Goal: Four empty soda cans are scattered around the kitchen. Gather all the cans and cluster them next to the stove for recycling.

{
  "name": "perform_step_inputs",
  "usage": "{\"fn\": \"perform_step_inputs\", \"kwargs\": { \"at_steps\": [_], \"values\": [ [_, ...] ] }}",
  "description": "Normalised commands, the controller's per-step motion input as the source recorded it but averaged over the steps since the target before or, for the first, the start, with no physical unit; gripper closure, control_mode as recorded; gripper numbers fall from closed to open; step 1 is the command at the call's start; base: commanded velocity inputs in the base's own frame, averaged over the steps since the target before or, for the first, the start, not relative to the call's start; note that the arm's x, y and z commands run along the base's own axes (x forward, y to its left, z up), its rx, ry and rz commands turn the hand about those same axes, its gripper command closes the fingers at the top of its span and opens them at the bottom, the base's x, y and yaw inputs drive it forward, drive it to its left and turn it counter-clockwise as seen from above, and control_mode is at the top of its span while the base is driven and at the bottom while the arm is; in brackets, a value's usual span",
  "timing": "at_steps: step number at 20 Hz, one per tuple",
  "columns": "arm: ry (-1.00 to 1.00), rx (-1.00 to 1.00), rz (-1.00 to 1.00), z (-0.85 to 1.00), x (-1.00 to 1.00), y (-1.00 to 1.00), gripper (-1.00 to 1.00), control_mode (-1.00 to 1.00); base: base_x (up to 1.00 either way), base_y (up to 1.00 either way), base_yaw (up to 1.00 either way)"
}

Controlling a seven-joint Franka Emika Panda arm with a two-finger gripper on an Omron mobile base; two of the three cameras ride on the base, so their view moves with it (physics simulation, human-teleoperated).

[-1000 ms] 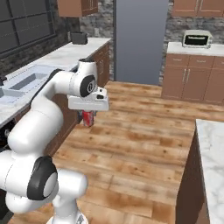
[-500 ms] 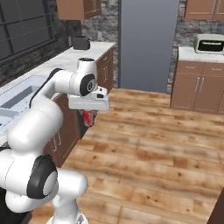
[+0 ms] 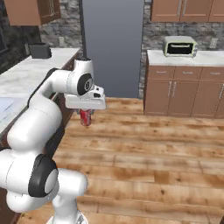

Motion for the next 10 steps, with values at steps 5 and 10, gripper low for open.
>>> {"fn": "perform_step_inputs", "kwargs": {
  "at_steps": [5,10],
  "values": [
    [0.0,0.0,0.0,0.0,0.0,0.0,1.0,1.0,1.0,0.0,-0.5],
    [0.0,0.0,0.0,0.0,0.0,0.0,1.0,1.0,1.0,0.0,-0.52]
  ]
}}
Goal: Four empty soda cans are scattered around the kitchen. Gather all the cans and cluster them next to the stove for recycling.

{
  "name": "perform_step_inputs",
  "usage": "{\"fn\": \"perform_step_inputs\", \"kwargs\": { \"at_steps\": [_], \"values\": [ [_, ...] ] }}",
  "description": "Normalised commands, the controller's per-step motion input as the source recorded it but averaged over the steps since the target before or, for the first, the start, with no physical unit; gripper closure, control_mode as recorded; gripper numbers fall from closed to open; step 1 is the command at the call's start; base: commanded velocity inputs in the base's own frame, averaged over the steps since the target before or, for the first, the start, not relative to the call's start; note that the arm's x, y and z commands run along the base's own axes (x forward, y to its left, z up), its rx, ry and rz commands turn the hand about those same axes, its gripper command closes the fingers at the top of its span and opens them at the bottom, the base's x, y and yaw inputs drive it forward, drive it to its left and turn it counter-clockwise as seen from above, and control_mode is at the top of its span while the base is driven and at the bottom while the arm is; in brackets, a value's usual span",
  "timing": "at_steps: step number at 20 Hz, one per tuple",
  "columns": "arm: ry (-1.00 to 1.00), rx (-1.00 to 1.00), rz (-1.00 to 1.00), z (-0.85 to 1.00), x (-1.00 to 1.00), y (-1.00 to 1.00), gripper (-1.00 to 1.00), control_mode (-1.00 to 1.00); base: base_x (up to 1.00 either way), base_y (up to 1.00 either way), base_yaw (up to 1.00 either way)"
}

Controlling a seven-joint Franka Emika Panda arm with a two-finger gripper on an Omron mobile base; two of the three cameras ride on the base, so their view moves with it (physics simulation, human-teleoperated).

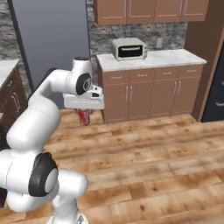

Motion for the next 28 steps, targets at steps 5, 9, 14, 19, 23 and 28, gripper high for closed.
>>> {"fn": "perform_step_inputs", "kwargs": {
  "at_steps": [5,9,14,19,23,28],
  "values": [
    [0.0,0.0,0.0,0.0,0.0,0.0,1.0,1.0,0.99,0.06,-0.53],
    [0.0,0.0,0.0,0.0,0.0,0.0,1.0,1.0,0.97,0.11,-0.55],
    [0.0,0.0,0.0,0.0,0.0,0.0,1.0,1.0,0.93,0.13,-0.57],
    [0.0,0.0,0.0,0.0,0.0,0.0,1.0,1.0,0.75,0.07,-0.66],
    [0.0,0.0,0.0,0.0,0.0,0.0,1.0,1.0,0.65,0.06,-0.7],
    [0.0,0.0,0.0,0.0,0.0,0.0,1.0,1.0,0.65,0.09,-0.68]
  ]
}}
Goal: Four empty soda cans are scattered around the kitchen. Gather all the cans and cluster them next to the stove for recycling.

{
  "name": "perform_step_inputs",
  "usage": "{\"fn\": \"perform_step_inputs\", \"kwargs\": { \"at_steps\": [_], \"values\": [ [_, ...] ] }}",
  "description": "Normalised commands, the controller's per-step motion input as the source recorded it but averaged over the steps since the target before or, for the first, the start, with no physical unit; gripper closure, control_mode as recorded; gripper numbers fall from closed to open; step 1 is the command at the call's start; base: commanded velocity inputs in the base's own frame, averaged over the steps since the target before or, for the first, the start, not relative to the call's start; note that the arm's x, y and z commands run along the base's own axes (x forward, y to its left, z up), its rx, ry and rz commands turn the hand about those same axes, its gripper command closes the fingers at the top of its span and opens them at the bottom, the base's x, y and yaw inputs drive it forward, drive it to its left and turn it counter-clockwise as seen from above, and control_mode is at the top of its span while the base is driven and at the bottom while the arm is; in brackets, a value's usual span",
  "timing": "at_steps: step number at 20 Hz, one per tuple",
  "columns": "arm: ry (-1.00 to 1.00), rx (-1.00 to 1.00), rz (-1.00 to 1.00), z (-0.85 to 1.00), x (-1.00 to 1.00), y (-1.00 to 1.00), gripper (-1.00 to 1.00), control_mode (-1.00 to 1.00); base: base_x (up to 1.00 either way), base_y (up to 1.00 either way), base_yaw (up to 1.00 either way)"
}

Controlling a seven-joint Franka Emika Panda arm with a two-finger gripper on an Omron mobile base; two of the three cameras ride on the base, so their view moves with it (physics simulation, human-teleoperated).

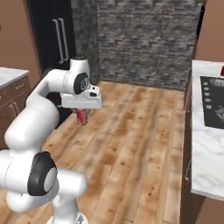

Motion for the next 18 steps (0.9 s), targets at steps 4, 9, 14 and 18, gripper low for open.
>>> {"fn": "perform_step_inputs", "kwargs": {
  "at_steps": [4,9,14,18],
  "values": [
    [0.0,0.0,0.0,0.0,0.0,0.0,1.0,1.0,0.8,0.67,-0.57],
    [0.0,0.0,0.0,0.0,0.0,0.0,1.0,1.0,0.84,0.92,-0.56],
    [0.0,0.0,0.0,0.0,0.0,0.0,1.0,1.0,0.88,0.74,-0.56],
    [0.0,0.0,0.0,0.0,0.0,0.0,1.0,1.0,0.93,0.56,-0.56]
  ]
}}
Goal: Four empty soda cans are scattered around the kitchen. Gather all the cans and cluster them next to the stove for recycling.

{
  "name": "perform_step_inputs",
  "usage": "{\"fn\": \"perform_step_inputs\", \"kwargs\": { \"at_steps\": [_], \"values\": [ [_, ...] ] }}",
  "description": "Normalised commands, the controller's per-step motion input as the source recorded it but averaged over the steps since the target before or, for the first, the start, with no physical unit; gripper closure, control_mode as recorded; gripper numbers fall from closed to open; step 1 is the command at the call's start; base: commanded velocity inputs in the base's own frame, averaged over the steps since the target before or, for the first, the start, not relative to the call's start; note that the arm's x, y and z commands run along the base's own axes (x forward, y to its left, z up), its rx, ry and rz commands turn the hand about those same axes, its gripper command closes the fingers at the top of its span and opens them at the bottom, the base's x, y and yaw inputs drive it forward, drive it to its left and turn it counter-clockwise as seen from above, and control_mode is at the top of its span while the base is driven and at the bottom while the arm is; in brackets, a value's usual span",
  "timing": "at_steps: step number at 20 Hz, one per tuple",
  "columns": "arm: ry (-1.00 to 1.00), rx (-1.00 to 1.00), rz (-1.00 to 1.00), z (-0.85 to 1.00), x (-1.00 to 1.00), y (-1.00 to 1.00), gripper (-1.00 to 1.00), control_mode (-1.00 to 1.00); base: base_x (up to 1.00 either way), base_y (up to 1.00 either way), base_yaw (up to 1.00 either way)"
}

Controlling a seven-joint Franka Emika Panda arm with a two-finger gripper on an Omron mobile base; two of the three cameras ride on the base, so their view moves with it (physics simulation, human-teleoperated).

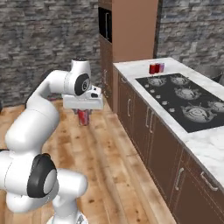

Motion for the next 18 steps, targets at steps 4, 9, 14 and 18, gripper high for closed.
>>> {"fn": "perform_step_inputs", "kwargs": {
  "at_steps": [4,9,14,18],
  "values": [
    [0.0,0.0,0.0,0.0,0.0,0.0,1.0,1.0,0.96,0.55,-0.58],
    [0.0,0.0,0.0,0.0,0.0,0.0,1.0,1.0,0.66,0.56,-0.56],
    [0.0,0.0,0.0,0.0,0.0,0.0,1.0,1.0,0.53,0.66,-0.56],
    [0.0,0.0,0.0,0.0,0.0,0.0,1.0,1.0,0.32,0.7,-0.53]
  ]
}}
